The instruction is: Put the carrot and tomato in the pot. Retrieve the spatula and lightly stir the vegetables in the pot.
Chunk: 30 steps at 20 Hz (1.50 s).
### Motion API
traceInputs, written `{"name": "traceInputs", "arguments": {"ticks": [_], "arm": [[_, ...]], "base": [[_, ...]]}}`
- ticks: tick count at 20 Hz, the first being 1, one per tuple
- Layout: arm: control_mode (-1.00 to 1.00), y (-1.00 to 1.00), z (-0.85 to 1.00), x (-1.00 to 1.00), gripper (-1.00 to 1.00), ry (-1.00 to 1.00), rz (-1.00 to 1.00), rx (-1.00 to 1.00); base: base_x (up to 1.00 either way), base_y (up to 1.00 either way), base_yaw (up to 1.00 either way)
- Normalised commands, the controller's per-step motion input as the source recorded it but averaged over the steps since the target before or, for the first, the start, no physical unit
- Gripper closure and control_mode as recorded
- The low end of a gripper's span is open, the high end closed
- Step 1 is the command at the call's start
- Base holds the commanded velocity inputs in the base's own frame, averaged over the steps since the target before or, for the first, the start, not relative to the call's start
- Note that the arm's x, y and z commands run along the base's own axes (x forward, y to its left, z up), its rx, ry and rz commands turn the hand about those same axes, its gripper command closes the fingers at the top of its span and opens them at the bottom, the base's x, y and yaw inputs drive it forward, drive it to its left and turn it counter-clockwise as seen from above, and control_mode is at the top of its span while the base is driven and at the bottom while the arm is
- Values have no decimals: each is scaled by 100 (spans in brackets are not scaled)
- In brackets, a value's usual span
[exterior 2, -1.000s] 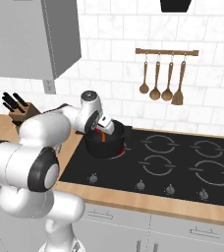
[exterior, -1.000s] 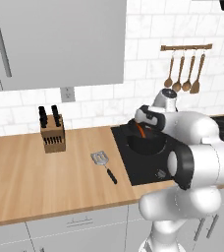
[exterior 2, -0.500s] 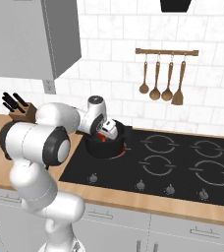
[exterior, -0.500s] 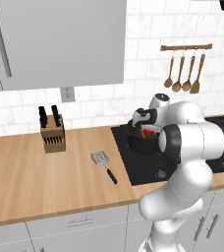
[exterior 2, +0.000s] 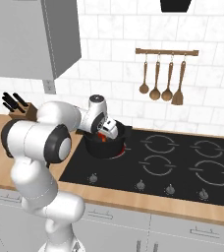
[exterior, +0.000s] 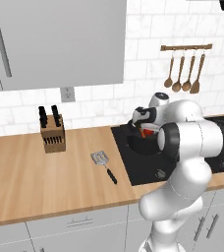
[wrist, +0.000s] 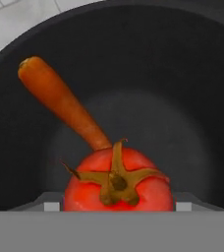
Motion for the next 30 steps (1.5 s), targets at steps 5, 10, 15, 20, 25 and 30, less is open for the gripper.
{"name": "traceInputs", "arguments": {"ticks": [5, 10, 15, 20, 25, 30], "arm": [[-100, 0, 36, -31, -100, 0, 0, 0], [-100, 0, 88, -57, -100, -10, 0, 0], [-100, 35, 69, -99, -100, -10, 5, 0], [-100, 93, 0, -100, -100, -3, 10, -10], [-100, 100, -11, -48, -100, 0, 7, -16], [-100, 85, -37, -9, -100, 5, 3, -10]], "base": [[0, 0, 0], [0, 0, 0], [0, 0, 0], [0, 0, 0], [0, 0, 0], [0, 0, 0]]}}
